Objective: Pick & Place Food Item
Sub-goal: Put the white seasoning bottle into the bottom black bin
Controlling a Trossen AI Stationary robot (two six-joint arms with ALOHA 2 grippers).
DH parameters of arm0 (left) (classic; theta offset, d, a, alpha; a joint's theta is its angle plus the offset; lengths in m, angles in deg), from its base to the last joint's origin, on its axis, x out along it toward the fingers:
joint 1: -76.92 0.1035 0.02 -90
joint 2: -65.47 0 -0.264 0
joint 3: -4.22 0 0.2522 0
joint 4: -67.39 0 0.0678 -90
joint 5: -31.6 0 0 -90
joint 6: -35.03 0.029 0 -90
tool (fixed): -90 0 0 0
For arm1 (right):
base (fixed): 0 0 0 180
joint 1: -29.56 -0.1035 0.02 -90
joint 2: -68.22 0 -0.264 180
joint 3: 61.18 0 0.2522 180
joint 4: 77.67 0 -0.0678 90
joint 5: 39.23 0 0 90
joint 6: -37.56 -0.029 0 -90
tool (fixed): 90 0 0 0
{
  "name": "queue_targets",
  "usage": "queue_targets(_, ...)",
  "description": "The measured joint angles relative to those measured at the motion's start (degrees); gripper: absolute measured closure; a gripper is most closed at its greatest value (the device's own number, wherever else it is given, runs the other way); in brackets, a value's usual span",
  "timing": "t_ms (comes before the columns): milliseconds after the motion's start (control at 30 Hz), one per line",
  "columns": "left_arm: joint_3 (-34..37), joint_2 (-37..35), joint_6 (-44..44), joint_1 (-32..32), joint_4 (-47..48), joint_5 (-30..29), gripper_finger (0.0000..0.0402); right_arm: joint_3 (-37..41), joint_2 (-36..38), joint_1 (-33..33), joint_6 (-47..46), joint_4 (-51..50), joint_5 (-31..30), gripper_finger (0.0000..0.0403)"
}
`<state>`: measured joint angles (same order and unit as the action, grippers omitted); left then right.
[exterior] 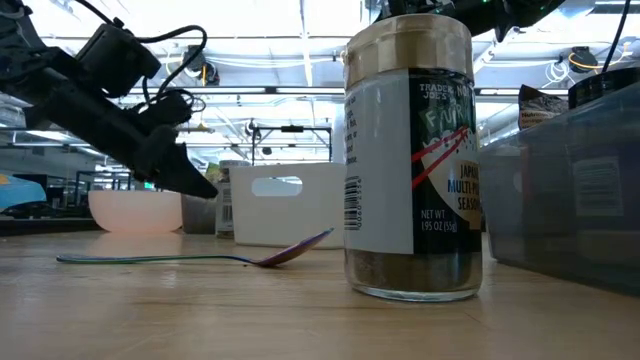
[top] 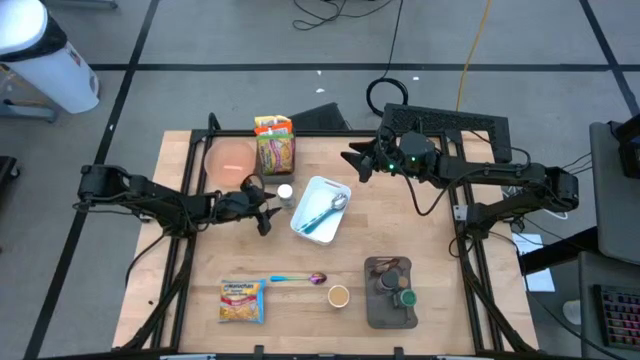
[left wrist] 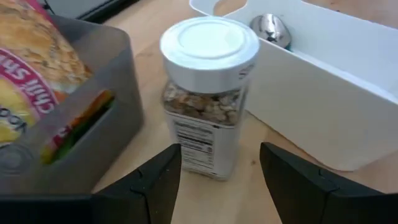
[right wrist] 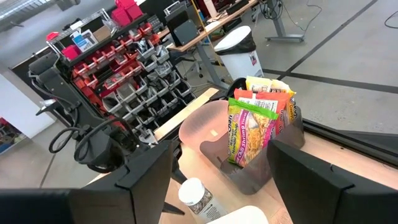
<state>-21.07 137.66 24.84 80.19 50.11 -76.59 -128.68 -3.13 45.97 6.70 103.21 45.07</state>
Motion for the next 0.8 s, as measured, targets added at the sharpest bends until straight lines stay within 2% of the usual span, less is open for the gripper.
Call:
queue_targets(300,0.0,0.0,6.9,0.0,-0.7,-2.9,0.0174,0.0,0.0,0.0,-0.2,-0.8,0.0,0.0149)
queue_targets(633,0.0,0.0,3.5,1.9,-0.7,-2.8,0.0174,0.0,0.0,0.0,-1.0,-1.5,-0.2,0.0149)
queue_targets(800,0.0,0.0,6.4,3.0,-2.6,-2.8,0.0174,0.0,0.0,0.0,-1.5,-1.5,-0.2,0.0149)
